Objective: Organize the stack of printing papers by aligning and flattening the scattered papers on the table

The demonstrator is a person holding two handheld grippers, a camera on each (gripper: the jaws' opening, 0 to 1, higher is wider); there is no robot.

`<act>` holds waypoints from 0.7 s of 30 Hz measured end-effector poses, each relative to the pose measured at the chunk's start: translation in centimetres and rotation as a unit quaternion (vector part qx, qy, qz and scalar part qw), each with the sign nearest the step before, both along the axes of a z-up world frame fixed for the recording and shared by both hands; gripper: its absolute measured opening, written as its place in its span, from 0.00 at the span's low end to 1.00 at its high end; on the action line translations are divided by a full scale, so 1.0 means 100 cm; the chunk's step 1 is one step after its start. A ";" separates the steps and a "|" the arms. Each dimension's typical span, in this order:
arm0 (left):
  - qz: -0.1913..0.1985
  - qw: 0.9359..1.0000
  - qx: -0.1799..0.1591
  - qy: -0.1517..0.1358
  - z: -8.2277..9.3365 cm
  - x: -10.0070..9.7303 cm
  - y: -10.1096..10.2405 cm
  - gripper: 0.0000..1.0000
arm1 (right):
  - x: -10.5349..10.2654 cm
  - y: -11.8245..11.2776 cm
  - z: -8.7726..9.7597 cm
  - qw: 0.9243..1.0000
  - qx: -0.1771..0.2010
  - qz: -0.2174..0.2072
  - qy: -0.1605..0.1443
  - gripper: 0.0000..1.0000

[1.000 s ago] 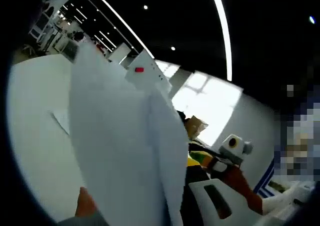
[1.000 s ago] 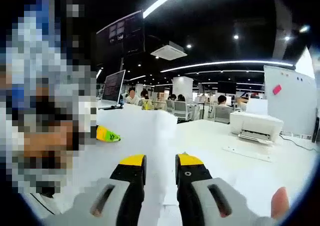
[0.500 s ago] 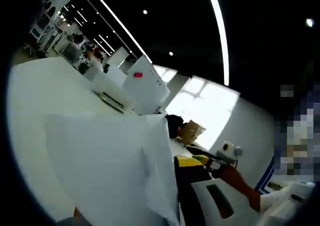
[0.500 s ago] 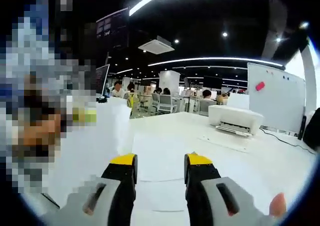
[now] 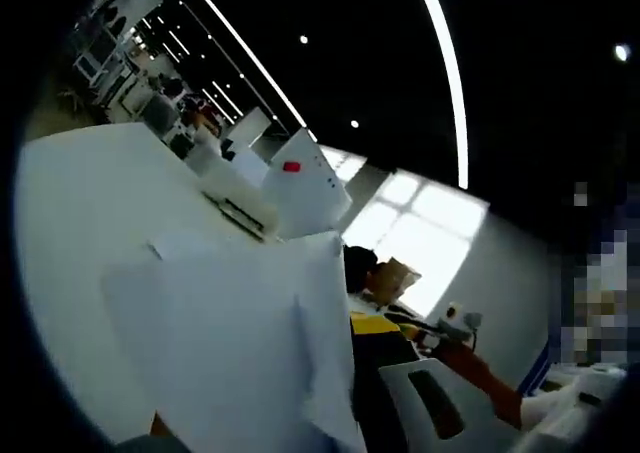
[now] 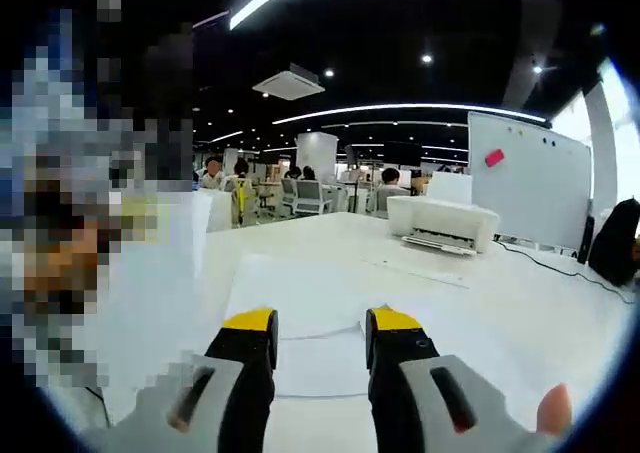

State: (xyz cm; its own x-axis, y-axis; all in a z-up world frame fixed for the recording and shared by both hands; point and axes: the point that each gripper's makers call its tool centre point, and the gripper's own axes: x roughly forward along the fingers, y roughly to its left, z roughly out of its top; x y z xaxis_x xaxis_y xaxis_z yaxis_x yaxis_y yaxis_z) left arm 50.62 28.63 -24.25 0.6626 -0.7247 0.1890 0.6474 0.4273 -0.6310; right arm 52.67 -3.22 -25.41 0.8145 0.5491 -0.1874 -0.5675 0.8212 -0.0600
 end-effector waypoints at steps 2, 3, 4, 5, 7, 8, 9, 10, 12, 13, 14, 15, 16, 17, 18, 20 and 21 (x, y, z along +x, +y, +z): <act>0.015 1.000 -0.003 -0.003 0.003 0.002 0.011 0.06 | 0.001 -0.001 0.000 1.000 0.001 -0.002 0.001 0.31; 0.018 1.000 -0.004 -0.004 0.003 0.002 0.014 0.06 | 0.002 -0.001 0.000 1.000 0.000 -0.003 0.002 0.31; 0.022 1.000 -0.006 -0.004 0.005 0.003 0.019 0.06 | 0.002 -0.001 -0.001 1.000 -0.001 -0.003 0.004 0.31; 0.031 0.999 -0.012 -0.001 0.006 0.004 0.025 0.06 | 0.003 0.002 -0.003 1.000 -0.005 0.002 0.006 0.31; 0.035 0.999 -0.012 -0.003 0.008 0.004 0.029 0.06 | 0.003 0.004 -0.006 1.000 -0.013 0.003 0.007 0.31; 0.040 0.999 -0.007 -0.006 0.009 0.004 0.033 0.06 | 0.004 0.006 -0.009 1.000 -0.016 0.003 0.009 0.31; 0.043 0.999 -0.004 -0.006 0.009 0.004 0.035 0.06 | 0.004 0.007 -0.010 1.000 -0.017 0.004 0.010 0.31; 0.046 0.999 -0.002 -0.005 0.008 0.004 0.037 0.06 | 0.004 0.009 -0.012 1.000 -0.016 0.006 0.011 0.31; 0.046 0.999 0.001 -0.007 0.007 0.003 0.040 0.06 | 0.005 0.018 -0.018 1.000 -0.007 0.009 0.013 0.31; 0.045 0.999 0.001 -0.007 0.007 0.002 0.041 0.06 | 0.004 0.024 -0.022 1.000 -0.008 0.014 0.015 0.31; 0.047 0.999 0.002 -0.006 0.006 0.003 0.043 0.06 | 0.004 0.032 -0.030 0.999 -0.015 0.021 0.020 0.31; 0.049 0.999 0.003 -0.006 0.005 0.004 0.045 0.06 | 0.002 0.041 -0.039 0.998 -0.036 0.034 0.024 0.32; 0.049 0.999 0.004 -0.005 0.004 0.004 0.046 0.06 | 0.002 0.042 -0.041 0.998 -0.039 0.036 0.025 0.32; 0.049 0.999 0.004 -0.005 0.004 0.004 0.047 0.06 | 0.002 0.049 -0.046 0.998 -0.046 0.039 0.026 0.32; 0.049 0.999 0.004 -0.005 0.003 0.003 0.047 0.06 | 0.001 0.056 -0.051 0.997 -0.053 0.047 0.026 0.32; 0.047 0.999 0.005 -0.006 0.003 0.000 0.046 0.06 | -0.001 0.064 -0.055 0.997 -0.053 0.055 0.025 0.31; 0.047 0.999 0.005 -0.006 0.003 -0.001 0.046 0.06 | -0.002 0.067 -0.056 0.997 -0.052 0.058 0.026 0.31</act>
